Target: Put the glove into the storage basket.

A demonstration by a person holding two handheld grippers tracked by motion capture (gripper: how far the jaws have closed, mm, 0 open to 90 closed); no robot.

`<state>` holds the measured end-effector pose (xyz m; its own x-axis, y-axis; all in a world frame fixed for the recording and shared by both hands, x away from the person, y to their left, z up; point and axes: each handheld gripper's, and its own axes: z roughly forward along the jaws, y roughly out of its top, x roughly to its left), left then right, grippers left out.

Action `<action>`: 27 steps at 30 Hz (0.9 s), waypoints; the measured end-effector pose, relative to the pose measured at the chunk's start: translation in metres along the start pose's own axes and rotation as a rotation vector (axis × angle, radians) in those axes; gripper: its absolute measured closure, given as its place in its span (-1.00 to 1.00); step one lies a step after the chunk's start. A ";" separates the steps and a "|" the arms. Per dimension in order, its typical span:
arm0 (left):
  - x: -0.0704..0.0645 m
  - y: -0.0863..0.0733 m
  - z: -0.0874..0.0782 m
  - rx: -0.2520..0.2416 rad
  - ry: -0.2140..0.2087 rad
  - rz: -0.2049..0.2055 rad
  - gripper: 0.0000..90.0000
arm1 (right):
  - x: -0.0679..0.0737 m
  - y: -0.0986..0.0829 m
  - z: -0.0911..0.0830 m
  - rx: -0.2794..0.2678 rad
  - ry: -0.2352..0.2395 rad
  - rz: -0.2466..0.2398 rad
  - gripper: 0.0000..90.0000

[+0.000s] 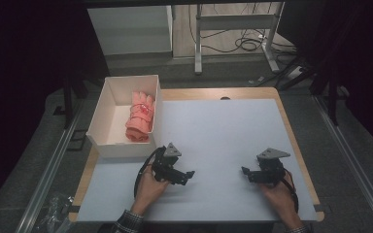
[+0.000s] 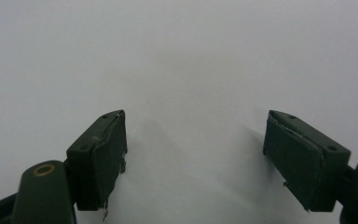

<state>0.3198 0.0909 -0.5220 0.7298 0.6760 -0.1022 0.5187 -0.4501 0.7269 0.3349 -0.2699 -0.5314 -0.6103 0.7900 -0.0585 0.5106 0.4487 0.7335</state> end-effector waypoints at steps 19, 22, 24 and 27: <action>-0.001 -0.019 0.015 0.046 0.016 0.018 -1.00 | 0.000 0.000 0.000 0.000 0.000 0.000 -0.52; -0.002 -0.019 0.016 0.047 0.022 0.027 -1.00 | 0.000 0.000 0.000 0.000 0.000 0.000 -0.52; -0.003 -0.019 0.017 0.053 0.031 0.031 -1.00 | 0.000 0.000 0.000 0.000 0.000 0.000 -0.51; -0.005 -0.019 0.018 0.061 0.045 0.048 -1.00 | 0.000 0.000 0.000 0.000 0.000 0.000 -0.52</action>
<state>0.3144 0.0858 -0.5470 0.7345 0.6776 -0.0369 0.5110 -0.5164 0.6872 0.3349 -0.2699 -0.5314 -0.6101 0.7902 -0.0589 0.5105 0.4488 0.7335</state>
